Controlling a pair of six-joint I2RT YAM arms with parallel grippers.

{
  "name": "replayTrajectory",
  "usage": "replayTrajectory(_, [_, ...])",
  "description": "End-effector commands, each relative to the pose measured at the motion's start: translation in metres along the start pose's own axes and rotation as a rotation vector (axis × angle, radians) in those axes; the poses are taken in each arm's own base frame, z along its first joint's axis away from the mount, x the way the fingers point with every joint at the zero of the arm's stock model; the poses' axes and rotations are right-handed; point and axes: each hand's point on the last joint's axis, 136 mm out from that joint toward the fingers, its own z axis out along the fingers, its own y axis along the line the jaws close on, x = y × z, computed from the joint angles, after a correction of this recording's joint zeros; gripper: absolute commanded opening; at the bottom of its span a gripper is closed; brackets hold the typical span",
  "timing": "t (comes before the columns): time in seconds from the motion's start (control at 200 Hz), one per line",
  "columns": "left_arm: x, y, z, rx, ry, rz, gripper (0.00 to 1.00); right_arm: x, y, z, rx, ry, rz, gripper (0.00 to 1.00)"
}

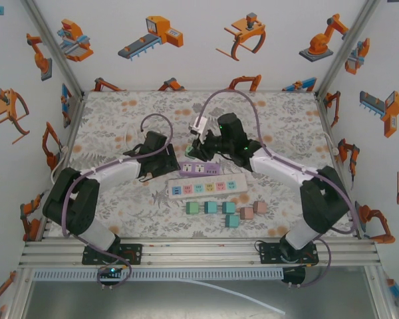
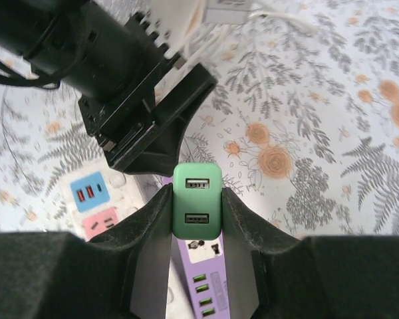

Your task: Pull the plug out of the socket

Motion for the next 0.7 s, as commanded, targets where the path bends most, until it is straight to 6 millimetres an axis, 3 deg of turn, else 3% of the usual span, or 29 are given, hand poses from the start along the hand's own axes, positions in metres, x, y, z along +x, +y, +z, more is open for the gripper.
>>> replayTrajectory(0.0, [-0.019, -0.023, -0.027, 0.091, -0.063, 0.097, 0.6, -0.034, -0.019, -0.031, 0.15, -0.093, 0.2, 0.17])
replayTrajectory(0.19, [-0.04, -0.049, -0.074, 0.214, -0.209, 0.192, 0.61, -0.044, -0.03, -0.077, 0.315, -0.174, 0.516, 0.14])
replayTrajectory(0.376, [-0.05, -0.071, -0.127, 0.321, -0.335, 0.312, 0.61, -0.022, -0.032, -0.115, 0.465, -0.168, 0.839, 0.14])
replayTrajectory(0.551, [-0.04, -0.09, -0.179, 0.456, -0.392, 0.5, 0.6, 0.012, -0.018, -0.144, 0.556, -0.214, 1.095, 0.13])
replayTrajectory(0.696, [-0.015, -0.102, -0.212, 0.57, -0.393, 0.688, 0.61, 0.043, 0.004, -0.162, 0.596, -0.261, 1.233, 0.11])
